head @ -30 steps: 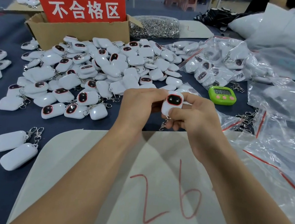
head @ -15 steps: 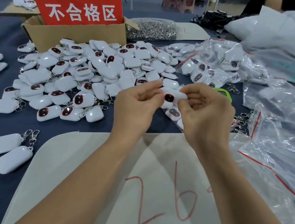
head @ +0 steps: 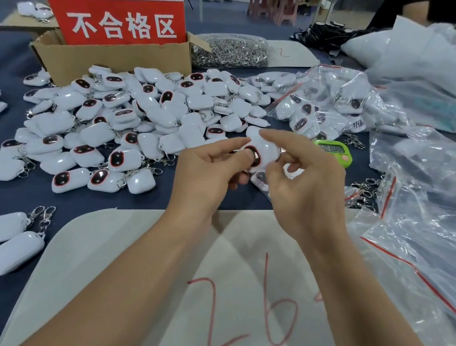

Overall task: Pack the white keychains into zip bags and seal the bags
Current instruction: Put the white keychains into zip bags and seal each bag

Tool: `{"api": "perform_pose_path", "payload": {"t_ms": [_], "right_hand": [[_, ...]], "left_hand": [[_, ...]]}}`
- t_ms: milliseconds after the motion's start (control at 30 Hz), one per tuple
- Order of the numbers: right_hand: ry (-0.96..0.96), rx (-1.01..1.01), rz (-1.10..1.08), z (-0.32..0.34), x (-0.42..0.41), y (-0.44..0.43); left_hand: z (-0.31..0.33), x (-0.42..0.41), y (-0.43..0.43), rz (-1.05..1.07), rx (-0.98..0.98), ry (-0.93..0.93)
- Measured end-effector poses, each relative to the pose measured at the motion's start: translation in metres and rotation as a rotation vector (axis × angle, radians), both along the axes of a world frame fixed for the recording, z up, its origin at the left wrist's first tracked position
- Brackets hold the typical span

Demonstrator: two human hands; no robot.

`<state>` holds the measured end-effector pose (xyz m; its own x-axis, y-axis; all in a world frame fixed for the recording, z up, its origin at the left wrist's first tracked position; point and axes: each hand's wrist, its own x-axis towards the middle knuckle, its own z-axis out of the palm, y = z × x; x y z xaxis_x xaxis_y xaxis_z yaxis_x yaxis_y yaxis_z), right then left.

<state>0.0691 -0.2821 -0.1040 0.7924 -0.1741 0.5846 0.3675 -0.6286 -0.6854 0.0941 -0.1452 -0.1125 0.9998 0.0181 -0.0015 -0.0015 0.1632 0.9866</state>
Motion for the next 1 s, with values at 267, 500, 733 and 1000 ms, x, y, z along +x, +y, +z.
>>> {"api": "perform_pose_path", "payload": {"t_ms": [267,500,733,1000], "right_hand": [[-0.025,-0.028,-0.068,0.007,0.004,-0.017],[0.204,-0.048,-0.438,0.024,0.001,-0.065],[0.359,-0.092,-0.408,0.032,-0.003,-0.075],[0.588,-0.16,-0.141,0.027,-0.006,-0.069]], "left_hand": [[0.004,0.002,-0.003,-0.057,-0.107,0.128],[-0.011,-0.031,-0.041,-0.04,0.907,-0.275],[-0.016,-0.034,-0.052,-0.123,1.032,-0.275],[-0.014,-0.032,-0.047,0.019,0.575,-0.256]]}}
